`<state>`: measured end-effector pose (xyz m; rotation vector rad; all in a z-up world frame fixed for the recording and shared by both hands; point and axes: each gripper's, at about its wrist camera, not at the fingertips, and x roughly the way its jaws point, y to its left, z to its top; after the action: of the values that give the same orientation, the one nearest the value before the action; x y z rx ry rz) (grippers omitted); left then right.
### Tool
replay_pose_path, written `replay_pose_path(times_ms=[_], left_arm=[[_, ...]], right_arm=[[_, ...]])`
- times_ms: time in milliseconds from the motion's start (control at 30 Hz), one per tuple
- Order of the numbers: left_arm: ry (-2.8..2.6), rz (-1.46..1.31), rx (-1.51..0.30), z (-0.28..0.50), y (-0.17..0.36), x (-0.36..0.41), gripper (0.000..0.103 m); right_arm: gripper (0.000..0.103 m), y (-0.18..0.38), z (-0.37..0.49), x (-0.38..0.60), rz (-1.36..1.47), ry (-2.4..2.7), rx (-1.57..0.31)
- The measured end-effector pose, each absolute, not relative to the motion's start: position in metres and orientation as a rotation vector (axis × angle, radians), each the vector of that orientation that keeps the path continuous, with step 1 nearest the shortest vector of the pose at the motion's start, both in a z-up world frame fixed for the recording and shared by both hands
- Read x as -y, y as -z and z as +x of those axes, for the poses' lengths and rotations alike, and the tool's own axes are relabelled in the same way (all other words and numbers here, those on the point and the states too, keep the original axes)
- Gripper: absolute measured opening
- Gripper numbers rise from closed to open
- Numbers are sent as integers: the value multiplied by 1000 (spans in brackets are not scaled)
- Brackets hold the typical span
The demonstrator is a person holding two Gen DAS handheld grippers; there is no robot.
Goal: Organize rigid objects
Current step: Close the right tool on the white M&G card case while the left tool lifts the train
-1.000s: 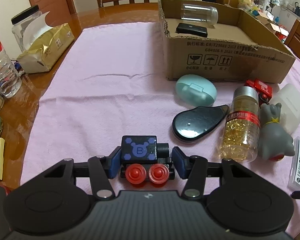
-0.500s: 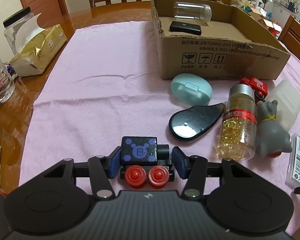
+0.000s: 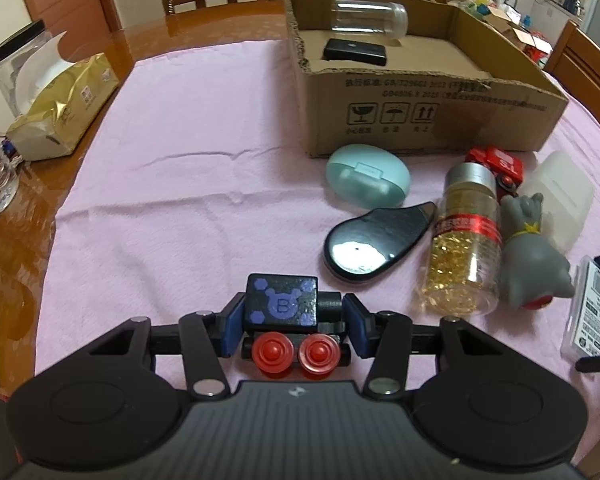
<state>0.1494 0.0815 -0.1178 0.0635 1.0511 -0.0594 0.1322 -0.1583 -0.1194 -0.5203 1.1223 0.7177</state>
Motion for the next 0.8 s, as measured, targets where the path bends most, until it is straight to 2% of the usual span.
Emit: replay_pose_path(times_ms=[400, 800], left_arm=[[225, 135, -1047, 143, 71, -76, 50], [419, 246, -877, 178, 3, -58, 50]], right_arm=[[92, 89, 140, 159, -429, -672, -1117], [92, 21, 171, 145, -377, -574, -942]])
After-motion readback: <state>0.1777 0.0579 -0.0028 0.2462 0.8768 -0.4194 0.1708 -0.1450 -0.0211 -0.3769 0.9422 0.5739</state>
